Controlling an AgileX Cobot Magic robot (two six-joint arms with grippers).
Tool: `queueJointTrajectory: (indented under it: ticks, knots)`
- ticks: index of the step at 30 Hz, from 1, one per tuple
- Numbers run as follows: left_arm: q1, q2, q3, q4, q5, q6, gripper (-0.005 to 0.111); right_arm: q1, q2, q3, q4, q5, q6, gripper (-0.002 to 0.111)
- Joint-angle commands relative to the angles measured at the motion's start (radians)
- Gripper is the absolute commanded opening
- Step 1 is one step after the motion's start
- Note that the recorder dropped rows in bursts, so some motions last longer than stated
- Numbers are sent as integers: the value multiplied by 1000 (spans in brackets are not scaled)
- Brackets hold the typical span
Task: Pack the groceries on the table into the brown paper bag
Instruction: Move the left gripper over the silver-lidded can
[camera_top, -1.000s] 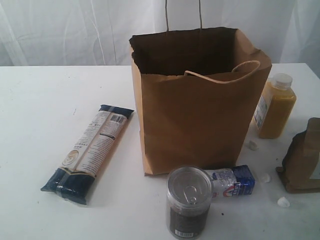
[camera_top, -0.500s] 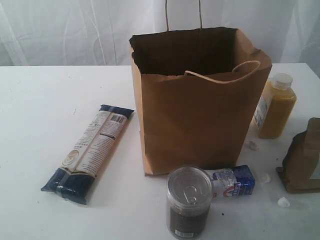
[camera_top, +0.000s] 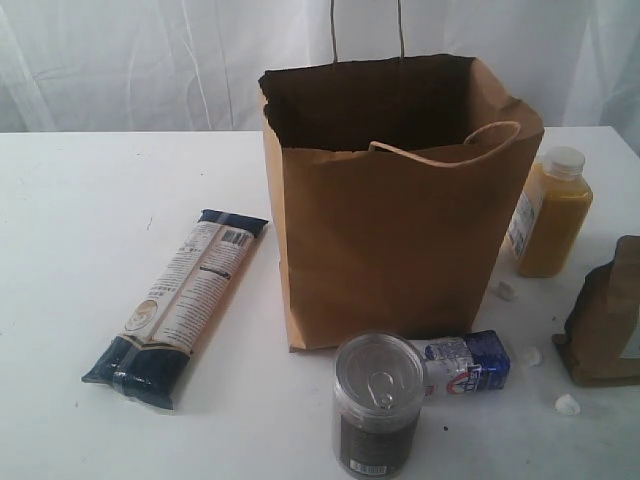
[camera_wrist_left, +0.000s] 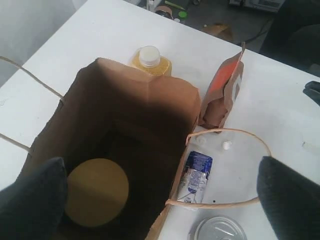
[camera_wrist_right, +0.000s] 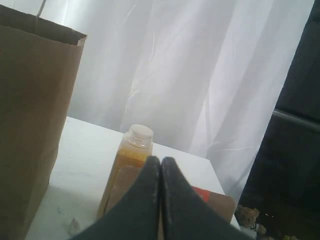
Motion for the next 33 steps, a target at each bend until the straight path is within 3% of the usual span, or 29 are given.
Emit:
queueJointTrajectory:
  ticks: [1,4,8,15,21,27,33]
  knots:
    - [-6,-18,-5,0,88,-9,105,-6,-4,5,5,-3,3,0]
    - [-6,-18,-5,2,88,-9,105,-6,-4,5,31,17,53,0]
    - [-6,-18,-5,2,88,-9,105,-6,-4,5,212,43,300,0]
    - [-40,-26,51,11,88,8,105,-6,-4,5,75,87,312,0]
    - [-187,-73,187,90,88,28,105,-6,-4,5,75,87,312,0]
    - [-298,-144,192,113,88,0,105,-6,-4,5,80,86,312,0]
    - [-379,-220,324,174,88,-64,105,-6,-4,5,80,86,312,0]
